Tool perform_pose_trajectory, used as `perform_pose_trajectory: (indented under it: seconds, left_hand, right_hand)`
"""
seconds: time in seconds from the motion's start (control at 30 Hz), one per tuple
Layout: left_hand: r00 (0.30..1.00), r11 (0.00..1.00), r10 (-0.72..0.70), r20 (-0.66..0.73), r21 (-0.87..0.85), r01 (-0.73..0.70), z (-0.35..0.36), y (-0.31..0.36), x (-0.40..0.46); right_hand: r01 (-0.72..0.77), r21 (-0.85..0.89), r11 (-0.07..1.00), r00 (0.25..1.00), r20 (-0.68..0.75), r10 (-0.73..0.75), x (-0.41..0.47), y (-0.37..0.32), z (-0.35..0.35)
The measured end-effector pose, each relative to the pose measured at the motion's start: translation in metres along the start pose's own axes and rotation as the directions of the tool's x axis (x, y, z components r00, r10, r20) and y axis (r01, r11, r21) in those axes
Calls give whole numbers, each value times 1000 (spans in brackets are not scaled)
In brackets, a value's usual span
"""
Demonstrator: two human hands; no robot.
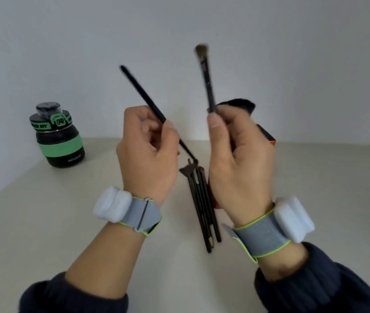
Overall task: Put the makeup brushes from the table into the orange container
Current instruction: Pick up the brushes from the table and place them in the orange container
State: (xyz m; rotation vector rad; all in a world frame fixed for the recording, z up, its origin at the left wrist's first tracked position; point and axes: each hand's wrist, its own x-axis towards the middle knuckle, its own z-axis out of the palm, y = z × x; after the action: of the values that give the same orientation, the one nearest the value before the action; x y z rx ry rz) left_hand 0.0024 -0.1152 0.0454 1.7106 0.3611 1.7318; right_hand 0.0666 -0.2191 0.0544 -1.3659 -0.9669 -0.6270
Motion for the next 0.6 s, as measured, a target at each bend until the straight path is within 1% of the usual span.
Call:
perform_pose_trajectory:
  seconds: [0.1,0.2,0.27,0.33,0.5,0.6]
  left_hand:
    - [998,986,4,-55,-166,-13,11,16,-4]
    - [994,972,4,-114,-234,-30,18,27,-7]
    - [990,971,13,-138,-237,-46,23,32,-9]
    - [991,975,26,-128,-215,-54,28,34,-11]
    - [999,983,32,-36,-181,-38,33,31,-15]
    - [1000,979,-13,22,-201,17,37,26,-15]
  right_hand:
    - [-2,180,984,986,-162,32,11,0,-11]
    - [24,267,963,959,-279,54,20,0,-21]
    - [39,304,952,950,-306,58,22,0,-24]
    - [68,290,955,942,-334,34,23,0,-25]
    - [74,285,956,926,-375,40,26,1,-28]
    - [30,264,964,938,-341,65,26,3,-28]
